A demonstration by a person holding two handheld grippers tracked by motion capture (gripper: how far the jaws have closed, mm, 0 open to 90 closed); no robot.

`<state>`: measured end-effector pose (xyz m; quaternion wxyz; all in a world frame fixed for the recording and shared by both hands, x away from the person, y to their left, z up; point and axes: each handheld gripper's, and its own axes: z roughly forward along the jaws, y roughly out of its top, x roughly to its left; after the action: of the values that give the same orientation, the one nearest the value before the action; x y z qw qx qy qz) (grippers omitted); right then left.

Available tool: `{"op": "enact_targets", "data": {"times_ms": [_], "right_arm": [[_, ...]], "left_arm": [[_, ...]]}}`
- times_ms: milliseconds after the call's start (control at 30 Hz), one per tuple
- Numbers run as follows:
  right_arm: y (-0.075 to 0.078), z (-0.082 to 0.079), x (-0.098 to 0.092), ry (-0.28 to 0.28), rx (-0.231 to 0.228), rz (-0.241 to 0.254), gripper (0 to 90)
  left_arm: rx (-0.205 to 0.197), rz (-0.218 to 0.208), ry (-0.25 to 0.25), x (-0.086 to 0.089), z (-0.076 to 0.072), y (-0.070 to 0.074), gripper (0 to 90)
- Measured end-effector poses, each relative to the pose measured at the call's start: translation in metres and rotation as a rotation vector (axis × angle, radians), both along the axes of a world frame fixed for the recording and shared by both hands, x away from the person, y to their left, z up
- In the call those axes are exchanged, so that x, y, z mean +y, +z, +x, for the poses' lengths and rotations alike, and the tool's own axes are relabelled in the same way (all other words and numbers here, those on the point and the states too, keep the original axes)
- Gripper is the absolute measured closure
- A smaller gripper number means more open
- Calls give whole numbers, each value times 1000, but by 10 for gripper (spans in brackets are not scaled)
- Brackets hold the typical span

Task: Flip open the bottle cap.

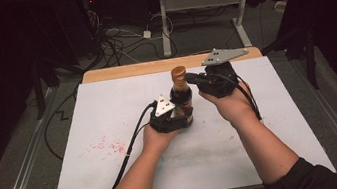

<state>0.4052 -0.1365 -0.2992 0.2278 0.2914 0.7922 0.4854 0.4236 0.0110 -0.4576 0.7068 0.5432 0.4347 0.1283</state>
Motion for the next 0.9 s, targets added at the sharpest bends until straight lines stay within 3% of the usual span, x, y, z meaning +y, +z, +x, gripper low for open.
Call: {"op": "enact_targets", "data": {"times_ms": [133, 167, 900], "right_arm": [[0, 1, 1, 4, -3, 1, 900], [0, 1, 1, 5, -3, 3, 900], [5, 3, 4, 1, -10, 5, 900]], "left_arm": [[3, -8, 2, 0, 0, 0, 290], [-10, 31, -27, 3, 0, -1, 290], [-7, 27, -22, 3, 1, -1, 290]]}}
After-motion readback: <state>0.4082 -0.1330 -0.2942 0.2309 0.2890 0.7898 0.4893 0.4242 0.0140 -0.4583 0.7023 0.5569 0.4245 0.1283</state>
